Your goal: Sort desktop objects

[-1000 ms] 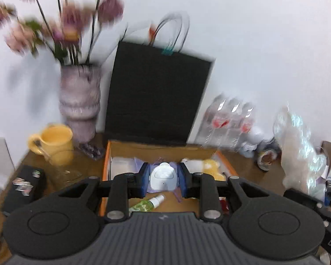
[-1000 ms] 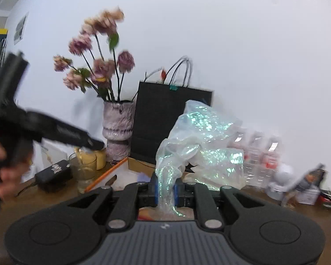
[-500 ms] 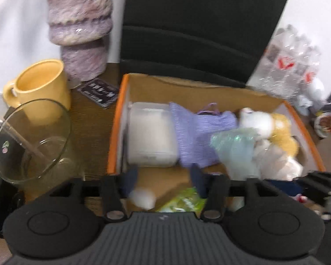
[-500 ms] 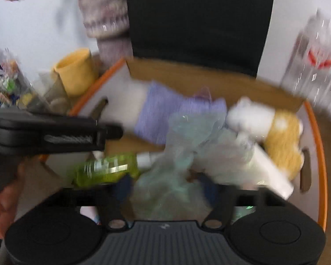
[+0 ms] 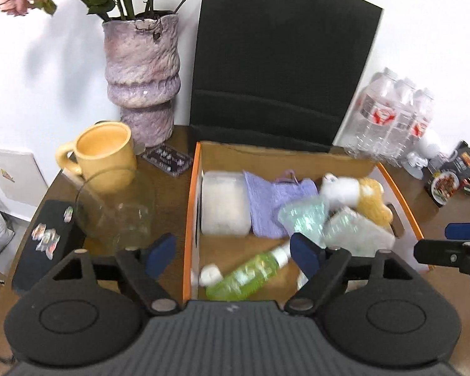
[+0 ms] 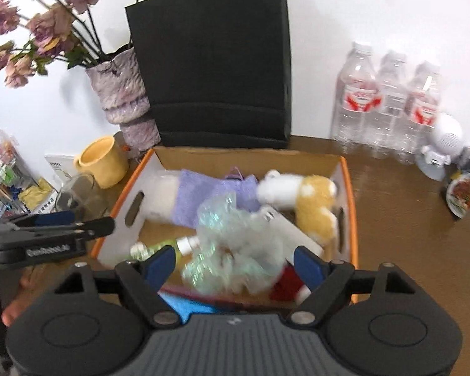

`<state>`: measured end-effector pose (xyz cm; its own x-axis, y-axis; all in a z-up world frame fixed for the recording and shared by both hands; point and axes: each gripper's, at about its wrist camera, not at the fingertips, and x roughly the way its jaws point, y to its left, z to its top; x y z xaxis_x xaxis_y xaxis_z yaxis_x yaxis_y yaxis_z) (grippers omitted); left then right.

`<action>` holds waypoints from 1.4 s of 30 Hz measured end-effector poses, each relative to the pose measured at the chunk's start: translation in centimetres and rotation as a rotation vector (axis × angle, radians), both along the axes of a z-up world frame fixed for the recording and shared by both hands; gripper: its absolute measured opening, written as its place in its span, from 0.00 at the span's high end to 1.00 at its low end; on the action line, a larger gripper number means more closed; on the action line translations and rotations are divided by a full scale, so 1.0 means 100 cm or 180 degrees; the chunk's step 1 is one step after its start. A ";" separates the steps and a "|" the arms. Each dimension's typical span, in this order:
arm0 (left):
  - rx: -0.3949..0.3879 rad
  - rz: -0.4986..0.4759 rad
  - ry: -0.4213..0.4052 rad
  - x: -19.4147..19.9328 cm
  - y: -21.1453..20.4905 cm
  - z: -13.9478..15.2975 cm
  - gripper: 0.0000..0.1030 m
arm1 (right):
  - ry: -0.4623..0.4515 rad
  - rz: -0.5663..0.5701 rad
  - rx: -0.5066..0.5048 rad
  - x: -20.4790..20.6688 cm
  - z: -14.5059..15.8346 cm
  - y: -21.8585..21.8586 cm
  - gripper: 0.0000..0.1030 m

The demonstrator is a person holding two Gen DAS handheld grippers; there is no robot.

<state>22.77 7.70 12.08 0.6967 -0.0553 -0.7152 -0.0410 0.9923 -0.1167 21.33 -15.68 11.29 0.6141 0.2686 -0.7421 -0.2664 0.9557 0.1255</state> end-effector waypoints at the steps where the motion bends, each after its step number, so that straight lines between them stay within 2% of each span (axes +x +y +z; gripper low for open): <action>1: -0.0027 0.0000 -0.0042 -0.015 0.000 -0.002 0.15 | -0.0038 -0.0027 -0.0006 -0.008 0.002 -0.005 0.20; 2: -0.0080 -0.0029 -0.0099 -0.036 -0.001 -0.009 0.09 | -0.0077 -0.0054 -0.0012 -0.016 0.004 -0.010 0.19; 4: -0.0185 -0.0113 -0.0168 -0.079 -0.004 -0.028 0.05 | -0.0181 -0.0109 -0.0033 -0.041 -0.002 -0.018 0.16; 8: -0.0253 -0.0148 -0.0133 -0.158 -0.020 -0.079 0.04 | -0.0504 -0.0219 -0.0112 -0.126 -0.058 -0.024 0.16; 11: -0.0035 -0.0139 -0.0192 -0.178 -0.035 -0.094 0.04 | -0.0532 -0.0219 -0.0168 -0.173 -0.096 -0.018 0.16; 14: 0.0194 -0.0130 -0.0254 -0.197 -0.050 -0.108 0.00 | -0.0523 -0.0291 -0.0158 -0.200 -0.120 -0.013 0.16; 19: 0.0576 -0.0116 -0.0359 -0.228 -0.075 -0.131 0.00 | -0.0579 -0.0409 -0.0096 -0.215 -0.136 -0.004 0.15; 22: 0.0510 -0.0079 -0.0334 -0.227 -0.072 -0.132 0.00 | -0.0608 -0.0446 -0.0147 -0.216 -0.138 -0.001 0.11; 24: 0.0474 -0.0056 -0.0322 -0.226 -0.070 -0.133 0.00 | -0.0542 -0.0446 -0.0148 -0.213 -0.140 -0.001 0.00; 42: 0.0441 -0.0043 -0.0309 -0.225 -0.069 -0.134 0.00 | -0.0526 -0.0443 -0.0182 -0.212 -0.143 0.001 0.00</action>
<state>0.24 0.78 -1.37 0.7628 0.0292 -0.6460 -0.0227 0.9996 0.0184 0.16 -15.59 -2.98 0.7569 0.1333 -0.6399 -0.1440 0.9889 0.0356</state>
